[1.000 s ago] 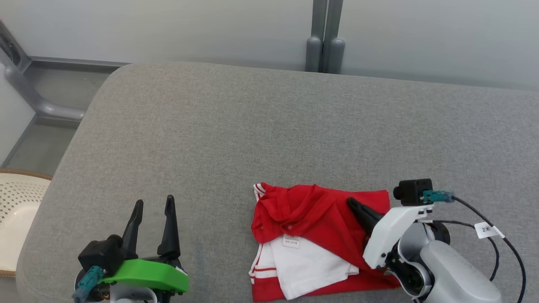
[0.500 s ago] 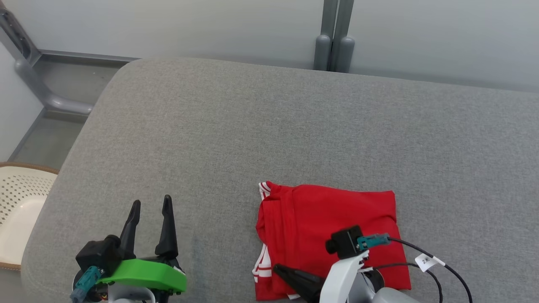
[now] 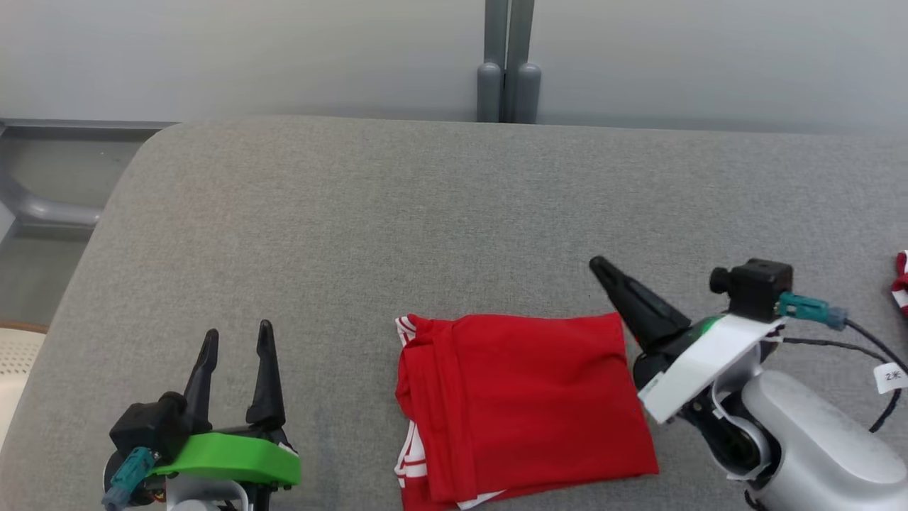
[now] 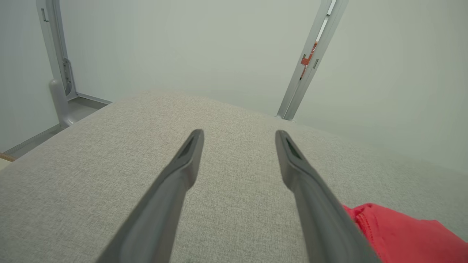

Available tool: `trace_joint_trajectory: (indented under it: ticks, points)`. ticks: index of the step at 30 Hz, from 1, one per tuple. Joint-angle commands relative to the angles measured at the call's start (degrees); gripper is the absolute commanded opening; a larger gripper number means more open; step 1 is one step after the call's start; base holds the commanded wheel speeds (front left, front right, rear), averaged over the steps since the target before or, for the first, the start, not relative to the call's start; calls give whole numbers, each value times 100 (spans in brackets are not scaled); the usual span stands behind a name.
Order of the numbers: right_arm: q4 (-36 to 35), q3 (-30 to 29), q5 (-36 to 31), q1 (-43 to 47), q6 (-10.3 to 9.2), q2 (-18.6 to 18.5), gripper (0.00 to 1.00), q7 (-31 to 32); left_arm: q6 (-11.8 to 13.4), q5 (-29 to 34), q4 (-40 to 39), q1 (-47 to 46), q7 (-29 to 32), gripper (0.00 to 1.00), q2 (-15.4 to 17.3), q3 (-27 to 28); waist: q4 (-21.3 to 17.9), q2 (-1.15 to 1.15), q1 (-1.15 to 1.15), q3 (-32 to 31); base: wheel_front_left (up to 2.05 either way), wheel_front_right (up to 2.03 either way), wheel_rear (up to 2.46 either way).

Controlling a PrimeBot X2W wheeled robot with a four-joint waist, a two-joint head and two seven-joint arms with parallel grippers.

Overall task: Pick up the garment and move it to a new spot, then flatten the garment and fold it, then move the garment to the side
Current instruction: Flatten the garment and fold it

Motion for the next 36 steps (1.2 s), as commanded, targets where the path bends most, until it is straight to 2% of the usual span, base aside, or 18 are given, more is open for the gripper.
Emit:
trace_joint_trajectory:
  ticks: [1, 2, 6, 10, 18, 20, 27, 36]
  points:
    - [21, -150, -118, -50, 3, -59, 85, -113, -9, 44, -43, 3, -12, 100, 15, 70, -161, 0, 0, -69, 0, 0, 0]
    - [33, -276, -180, -49, 3, -96, 100, -176, -16, 62, -75, 3, -12, 100, 22, 113, -207, 0, 0, -84, 0, 0, 0]
    - [130, -839, -569, 18, 3, -156, 100, -357, -43, 147, -237, 30, -12, 100, 39, 258, -378, 0, 0, -146, 0, 0, 0]
    - [50, -1436, -1200, 199, 3, 15, 100, -482, -57, 200, -334, 102, -12, 100, 44, 356, -538, 0, 0, -242, 0, 0, 0]
    - [-98, -2788, -2501, 1062, 3, 734, 100, -510, -94, 459, -583, 249, -12, 100, 51, 417, -774, 0, 0, -339, 0, 0, 0]
    - [-154, -2973, -2731, 1279, 3, 894, 100, -508, -98, 502, -617, 281, -12, 100, 44, 442, -823, 0, 0, -334, 0, 0, 0]
    - [-87, -3078, -3093, 1609, 3, 1134, 100, -510, -108, 615, -611, 326, -12, 100, 30, 473, -961, 0, 0, -229, 0, 0, 0]
    - [250, -2909, -3090, 1471, 3, 1128, 100, -510, -123, 608, -559, 305, -11, 100, 15, 448, -1002, 0, 0, -227, 0, 0, 0]
